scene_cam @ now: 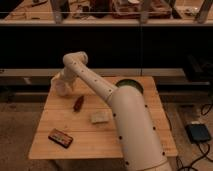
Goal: Pick up the ceramic cup
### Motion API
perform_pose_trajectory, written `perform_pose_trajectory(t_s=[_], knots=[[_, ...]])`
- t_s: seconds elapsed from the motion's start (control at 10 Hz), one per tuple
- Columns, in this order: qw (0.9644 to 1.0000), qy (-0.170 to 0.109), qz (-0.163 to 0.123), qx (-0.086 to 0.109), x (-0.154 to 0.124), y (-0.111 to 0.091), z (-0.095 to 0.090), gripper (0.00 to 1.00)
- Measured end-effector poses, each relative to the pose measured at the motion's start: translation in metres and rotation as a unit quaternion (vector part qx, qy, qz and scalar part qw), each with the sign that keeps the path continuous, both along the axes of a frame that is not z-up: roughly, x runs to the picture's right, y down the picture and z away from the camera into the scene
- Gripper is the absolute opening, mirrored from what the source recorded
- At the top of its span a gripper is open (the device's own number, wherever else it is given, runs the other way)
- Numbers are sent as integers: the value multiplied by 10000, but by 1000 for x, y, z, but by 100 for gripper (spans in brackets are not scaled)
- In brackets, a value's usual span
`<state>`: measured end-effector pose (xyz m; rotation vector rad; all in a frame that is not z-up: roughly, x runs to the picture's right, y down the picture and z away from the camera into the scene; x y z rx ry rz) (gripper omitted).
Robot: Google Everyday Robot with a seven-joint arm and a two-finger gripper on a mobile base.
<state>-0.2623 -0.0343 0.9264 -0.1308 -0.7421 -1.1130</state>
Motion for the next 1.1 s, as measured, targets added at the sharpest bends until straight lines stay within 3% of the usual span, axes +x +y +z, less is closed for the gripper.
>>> perform_pose_trajectory(t_s=[0.1,0.5,0.6,0.7,0.9,1.1], knots=[[10000,-4,-20,-38,-1,4,1,57],[9998,25,-43,-210,-6,17,10,19],[9998,10,-32,-215,-7,15,9,12],[9998,-11,-23,-193,-7,10,4,11],[10000,-61,-22,-66,3,-13,-19,11],[9997,-152,-179,85,20,-33,-59,11]])
